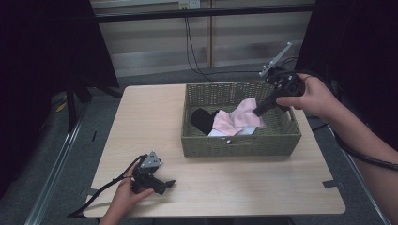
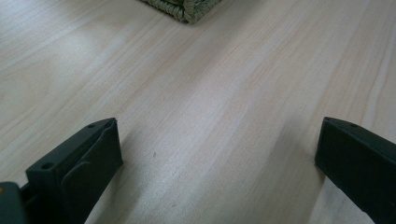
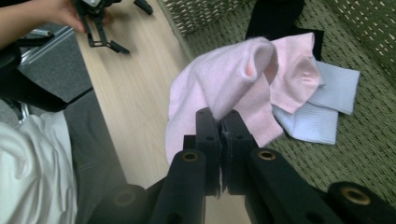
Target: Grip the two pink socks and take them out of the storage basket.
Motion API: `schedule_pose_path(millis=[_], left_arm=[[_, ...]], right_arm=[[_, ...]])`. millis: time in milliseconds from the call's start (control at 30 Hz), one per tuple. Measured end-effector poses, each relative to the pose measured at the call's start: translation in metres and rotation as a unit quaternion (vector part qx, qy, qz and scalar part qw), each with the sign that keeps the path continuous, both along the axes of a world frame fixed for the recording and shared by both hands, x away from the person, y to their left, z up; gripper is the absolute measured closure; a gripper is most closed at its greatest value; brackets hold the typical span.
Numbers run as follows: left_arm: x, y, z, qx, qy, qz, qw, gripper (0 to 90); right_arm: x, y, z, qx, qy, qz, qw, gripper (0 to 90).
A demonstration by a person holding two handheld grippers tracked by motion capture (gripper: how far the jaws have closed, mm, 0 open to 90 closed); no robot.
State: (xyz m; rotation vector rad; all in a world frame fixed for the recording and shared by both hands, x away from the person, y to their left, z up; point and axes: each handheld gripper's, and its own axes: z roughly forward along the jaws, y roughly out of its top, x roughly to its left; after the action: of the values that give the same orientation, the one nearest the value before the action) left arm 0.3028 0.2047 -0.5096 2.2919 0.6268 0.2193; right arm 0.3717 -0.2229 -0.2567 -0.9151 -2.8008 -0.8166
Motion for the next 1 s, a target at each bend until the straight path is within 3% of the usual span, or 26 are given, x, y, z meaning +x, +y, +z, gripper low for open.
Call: schedule_pose_path(millis=[267,667,1000], left_arm=[[0.0,0.0,0.0,0.0,0.0,0.0,1.0,0.0],[0.0,0.0,0.0,0.0,0.0,0.0,1.0,0.0],[0.0,0.0,0.0,-0.001,-0.001,0.001,1.0,0.0]], right_arm=[[-0.011,-0.003,0.006,0.015,-0.008,0.008,0.9998,87.2],[-0.028,0.007,-0.002,0.026,-0.003,0.04,0.9988,87.1],[-0.041,0.025,-0.031,0.026,0.016,0.074,0.9968,87.1]])
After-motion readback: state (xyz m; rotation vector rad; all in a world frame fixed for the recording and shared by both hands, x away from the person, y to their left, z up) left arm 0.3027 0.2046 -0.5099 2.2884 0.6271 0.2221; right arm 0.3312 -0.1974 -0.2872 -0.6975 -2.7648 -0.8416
